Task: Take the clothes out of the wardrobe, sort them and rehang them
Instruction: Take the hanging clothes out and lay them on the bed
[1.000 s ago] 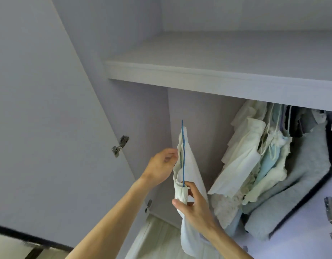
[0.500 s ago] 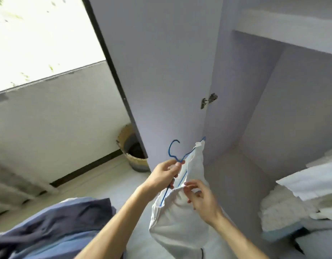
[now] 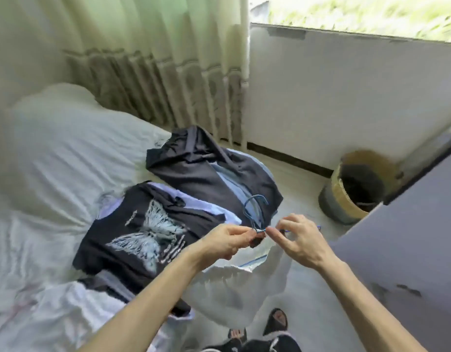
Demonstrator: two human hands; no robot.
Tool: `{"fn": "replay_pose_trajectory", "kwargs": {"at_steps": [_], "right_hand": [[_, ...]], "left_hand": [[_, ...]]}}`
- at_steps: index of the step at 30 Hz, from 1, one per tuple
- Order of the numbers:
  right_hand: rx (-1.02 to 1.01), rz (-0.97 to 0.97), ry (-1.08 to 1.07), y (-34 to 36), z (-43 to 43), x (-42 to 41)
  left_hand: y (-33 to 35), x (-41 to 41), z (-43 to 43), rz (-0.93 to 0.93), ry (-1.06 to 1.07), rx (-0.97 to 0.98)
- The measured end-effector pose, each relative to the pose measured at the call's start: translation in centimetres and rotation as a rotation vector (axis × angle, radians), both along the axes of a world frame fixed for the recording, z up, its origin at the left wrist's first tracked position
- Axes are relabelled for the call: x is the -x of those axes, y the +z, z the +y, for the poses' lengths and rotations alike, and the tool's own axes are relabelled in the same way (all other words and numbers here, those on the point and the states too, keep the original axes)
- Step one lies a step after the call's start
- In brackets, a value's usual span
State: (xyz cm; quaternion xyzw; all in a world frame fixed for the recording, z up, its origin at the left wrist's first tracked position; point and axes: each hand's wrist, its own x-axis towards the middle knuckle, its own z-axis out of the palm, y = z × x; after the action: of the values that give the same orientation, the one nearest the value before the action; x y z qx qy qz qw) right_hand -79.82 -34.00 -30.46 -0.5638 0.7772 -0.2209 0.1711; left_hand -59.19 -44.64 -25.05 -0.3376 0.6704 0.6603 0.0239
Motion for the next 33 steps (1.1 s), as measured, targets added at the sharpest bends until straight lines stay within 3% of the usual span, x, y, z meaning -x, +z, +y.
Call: {"fn": "replay_pose_trajectory", "kwargs": {"at_steps": [4,8,10,13,15,21,28,33], "right_hand": [[0.099,-0.117,0.178,0.1,-4.4,-6.5],[0.121,-0.077,0.383,0.8,-6.8,-12.0],[0.122,-0.072,0.475,1.1,-7.6,-14.3],[0.111,-0.088,0.630,1.8,-9.0,-17.6],[0.104,-0.092,0.719,2.6,-9.8,-20.2],[0.072,-0.104,0.947,6.2,-9.9,-28.3],[0.122,-0.260,1.056,7.8,-11.7,-36.5],[0.106,-0.301,0.962,7.2,-14.8,-43.0]], "left_hand": [[0.8,-8.3,0.0,-0.009,0.263,0.009],[1.0,-14.9,2.2,-0.043,0.564,0.092],[0.2,-18.1,4.0,-0.130,0.696,0.264],[-0.8,-23.1,7.7,-0.414,0.825,0.589],[-1.5,-25.8,10.5,-0.483,0.893,0.718],[-1.0,-31.0,16.3,-0.414,1.209,0.720],[3.1,-41.7,17.7,-0.460,1.449,0.812],[6.7,-51.5,15.1,-0.495,1.567,0.942]]}}
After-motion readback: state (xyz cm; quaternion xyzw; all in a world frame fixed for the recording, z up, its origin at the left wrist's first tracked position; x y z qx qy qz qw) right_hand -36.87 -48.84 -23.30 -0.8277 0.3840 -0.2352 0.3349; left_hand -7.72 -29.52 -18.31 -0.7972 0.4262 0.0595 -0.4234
